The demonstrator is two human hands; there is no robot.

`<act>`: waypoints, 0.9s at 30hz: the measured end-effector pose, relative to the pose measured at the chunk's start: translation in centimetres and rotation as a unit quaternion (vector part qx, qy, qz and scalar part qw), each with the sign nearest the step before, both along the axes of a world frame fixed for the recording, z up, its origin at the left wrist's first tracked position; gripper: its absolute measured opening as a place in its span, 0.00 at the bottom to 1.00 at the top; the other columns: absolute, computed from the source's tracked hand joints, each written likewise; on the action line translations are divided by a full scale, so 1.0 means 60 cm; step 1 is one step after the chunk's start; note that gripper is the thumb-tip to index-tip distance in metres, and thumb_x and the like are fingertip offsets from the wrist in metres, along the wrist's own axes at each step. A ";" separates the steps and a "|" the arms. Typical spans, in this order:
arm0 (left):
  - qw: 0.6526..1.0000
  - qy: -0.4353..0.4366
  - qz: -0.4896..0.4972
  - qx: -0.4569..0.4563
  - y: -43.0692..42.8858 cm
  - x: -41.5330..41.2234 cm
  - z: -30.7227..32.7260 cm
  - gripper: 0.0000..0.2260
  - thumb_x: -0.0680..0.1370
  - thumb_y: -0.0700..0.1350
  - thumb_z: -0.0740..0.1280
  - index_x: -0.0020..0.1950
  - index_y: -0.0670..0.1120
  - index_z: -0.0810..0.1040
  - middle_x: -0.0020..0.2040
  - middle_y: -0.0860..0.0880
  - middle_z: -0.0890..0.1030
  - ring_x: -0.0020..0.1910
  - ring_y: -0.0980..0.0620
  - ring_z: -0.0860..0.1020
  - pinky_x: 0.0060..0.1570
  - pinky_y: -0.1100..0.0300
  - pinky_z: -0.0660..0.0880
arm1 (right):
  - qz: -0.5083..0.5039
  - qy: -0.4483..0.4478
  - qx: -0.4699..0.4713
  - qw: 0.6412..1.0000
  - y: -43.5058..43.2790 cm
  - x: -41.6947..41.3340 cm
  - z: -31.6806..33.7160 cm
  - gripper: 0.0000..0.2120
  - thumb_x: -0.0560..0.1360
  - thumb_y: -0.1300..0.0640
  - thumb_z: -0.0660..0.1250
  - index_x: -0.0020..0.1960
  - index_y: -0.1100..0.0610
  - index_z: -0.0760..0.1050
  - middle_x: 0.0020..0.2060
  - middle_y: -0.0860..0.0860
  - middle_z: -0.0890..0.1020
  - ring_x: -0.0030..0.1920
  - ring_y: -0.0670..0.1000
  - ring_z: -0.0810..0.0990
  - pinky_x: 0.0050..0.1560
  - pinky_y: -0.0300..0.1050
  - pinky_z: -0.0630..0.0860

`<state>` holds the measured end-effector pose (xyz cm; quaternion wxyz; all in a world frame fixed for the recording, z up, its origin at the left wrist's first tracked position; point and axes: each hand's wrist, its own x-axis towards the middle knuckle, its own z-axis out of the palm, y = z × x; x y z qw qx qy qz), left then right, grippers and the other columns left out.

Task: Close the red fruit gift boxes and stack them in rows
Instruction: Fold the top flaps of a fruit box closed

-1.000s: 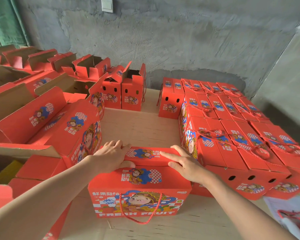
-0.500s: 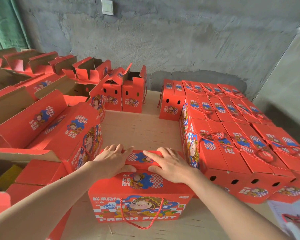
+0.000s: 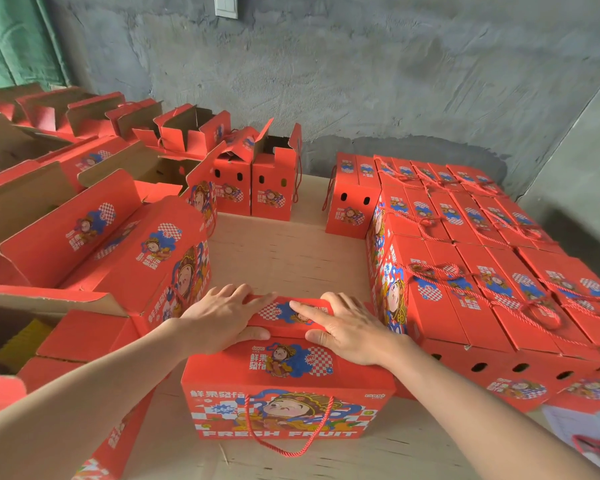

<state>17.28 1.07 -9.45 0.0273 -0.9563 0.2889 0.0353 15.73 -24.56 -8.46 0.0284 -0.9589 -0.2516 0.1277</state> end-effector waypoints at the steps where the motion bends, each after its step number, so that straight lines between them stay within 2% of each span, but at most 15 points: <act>1: 1.000 0.000 0.005 0.000 -0.001 -0.001 -0.002 0.49 0.58 0.76 0.23 0.76 0.59 0.42 0.69 0.50 0.63 0.69 0.47 0.63 0.69 0.52 0.62 | 0.002 0.002 -0.003 1.000 0.000 -0.001 0.000 0.28 0.67 0.28 0.34 0.66 0.26 0.33 0.72 0.55 0.56 0.72 0.57 0.55 0.71 0.58 0.54; 4: 0.999 0.024 0.022 -0.010 -0.003 0.000 -0.004 0.49 0.57 0.76 0.22 0.76 0.61 0.41 0.70 0.50 0.61 0.70 0.47 0.61 0.70 0.51 0.58 | 0.006 0.007 -0.005 1.000 0.001 -0.001 0.002 0.27 0.67 0.28 0.34 0.66 0.26 0.33 0.72 0.55 0.56 0.72 0.57 0.54 0.71 0.59 0.53; 6: 0.997 0.045 0.041 -0.043 -0.004 -0.002 -0.007 0.44 0.60 0.76 0.24 0.75 0.64 0.40 0.70 0.52 0.61 0.71 0.49 0.58 0.71 0.50 0.54 | 0.006 0.011 -0.007 1.000 0.000 0.000 0.000 0.26 0.68 0.28 0.34 0.64 0.24 0.33 0.73 0.55 0.54 0.73 0.57 0.52 0.72 0.60 0.51; 8: 0.996 0.042 0.048 -0.058 -0.007 -0.003 -0.012 0.38 0.65 0.73 0.27 0.74 0.65 0.39 0.71 0.53 0.59 0.72 0.51 0.56 0.71 0.49 0.49 | 0.006 0.007 -0.003 1.000 0.000 0.001 -0.005 0.22 0.72 0.30 0.35 0.64 0.23 0.33 0.74 0.53 0.51 0.74 0.57 0.49 0.73 0.60 0.47; 10: 0.998 0.025 0.043 -0.046 -0.009 -0.003 -0.019 0.37 0.66 0.71 0.26 0.75 0.63 0.38 0.73 0.55 0.56 0.74 0.52 0.52 0.73 0.46 0.43 | 0.012 -0.007 0.009 1.000 -0.001 0.003 -0.013 0.20 0.77 0.34 0.38 0.65 0.24 0.33 0.76 0.51 0.47 0.76 0.55 0.44 0.73 0.59 0.39; 13: 0.999 0.019 0.033 -0.021 -0.010 -0.004 -0.023 0.39 0.64 0.71 0.22 0.74 0.60 0.32 0.77 0.55 0.47 0.76 0.52 0.42 0.72 0.39 0.36 | 0.017 0.002 0.007 1.000 -0.001 0.006 -0.019 0.20 0.79 0.37 0.41 0.66 0.26 0.33 0.76 0.48 0.37 0.75 0.52 0.33 0.73 0.58 0.31; 16: 0.999 0.022 0.045 -0.021 -0.013 -0.005 -0.012 0.33 0.67 0.69 0.25 0.70 0.60 0.27 0.77 0.54 0.35 0.74 0.49 0.30 0.69 0.39 0.30 | 0.020 0.025 0.025 0.999 -0.001 0.010 -0.009 0.20 0.81 0.40 0.42 0.67 0.27 0.35 0.75 0.46 0.33 0.74 0.50 0.30 0.72 0.56 0.30; 19: 0.998 0.010 0.061 -0.011 -0.030 -0.036 -0.011 0.24 0.77 0.62 0.33 0.69 0.59 0.26 0.74 0.53 0.28 0.70 0.49 0.25 0.66 0.42 0.24 | -0.005 -0.019 0.088 0.996 -0.017 0.009 -0.005 0.20 0.82 0.45 0.43 0.69 0.29 0.38 0.74 0.42 0.35 0.74 0.47 0.31 0.71 0.51 0.28; 21: 0.997 0.023 0.057 -0.044 -0.058 -0.068 -0.025 0.23 0.81 0.58 0.38 0.70 0.56 0.27 0.73 0.55 0.29 0.68 0.51 0.24 0.66 0.46 0.24 | -0.038 -0.044 0.067 0.996 -0.034 0.011 -0.013 0.22 0.82 0.46 0.44 0.70 0.31 0.37 0.76 0.43 0.37 0.75 0.48 0.32 0.72 0.50 0.30; 24: 0.994 0.024 0.073 -0.072 -0.094 -0.099 -0.040 0.26 0.82 0.56 0.39 0.75 0.51 0.33 0.72 0.56 0.29 0.69 0.53 0.25 0.70 0.51 0.30 | -0.057 -0.021 0.023 0.998 -0.044 0.011 -0.025 0.22 0.82 0.43 0.43 0.73 0.33 0.40 0.77 0.45 0.45 0.76 0.49 0.38 0.73 0.54 0.36; 27: 0.992 0.008 0.088 -0.094 -0.099 -0.103 -0.043 0.26 0.81 0.59 0.38 0.76 0.51 0.35 0.71 0.59 0.29 0.71 0.55 0.27 0.70 0.53 0.30 | -0.051 -0.047 0.041 0.997 -0.042 0.011 -0.027 0.22 0.81 0.42 0.46 0.74 0.34 0.45 0.76 0.46 0.54 0.76 0.49 0.49 0.73 0.54 0.42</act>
